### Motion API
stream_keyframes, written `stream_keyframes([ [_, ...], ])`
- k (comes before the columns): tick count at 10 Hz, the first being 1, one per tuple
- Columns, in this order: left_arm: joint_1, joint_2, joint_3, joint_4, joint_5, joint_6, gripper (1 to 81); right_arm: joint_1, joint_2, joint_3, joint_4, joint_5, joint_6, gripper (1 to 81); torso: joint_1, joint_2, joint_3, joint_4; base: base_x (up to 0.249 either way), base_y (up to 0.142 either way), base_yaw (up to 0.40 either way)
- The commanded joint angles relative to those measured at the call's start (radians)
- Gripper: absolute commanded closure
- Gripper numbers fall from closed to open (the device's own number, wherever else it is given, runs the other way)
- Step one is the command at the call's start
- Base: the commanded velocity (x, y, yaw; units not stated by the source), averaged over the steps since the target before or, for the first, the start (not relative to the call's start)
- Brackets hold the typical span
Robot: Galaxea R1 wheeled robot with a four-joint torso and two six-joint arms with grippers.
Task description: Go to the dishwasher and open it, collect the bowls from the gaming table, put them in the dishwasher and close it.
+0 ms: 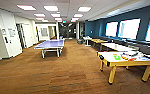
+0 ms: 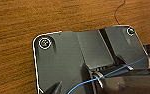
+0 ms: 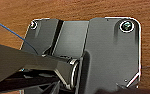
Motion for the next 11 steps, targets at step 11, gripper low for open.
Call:
stream_keyframes([
  [11, -0.061, -0.002, -0.013, -0.003, 0.041, -0.001, 1.0, 0.050, 0.007, -0.006, -0.004, -0.043, -0.002, 1.0, 0.000, 0.000, 0.000, 0.000, 0.146, 0.000, 0.000],
])
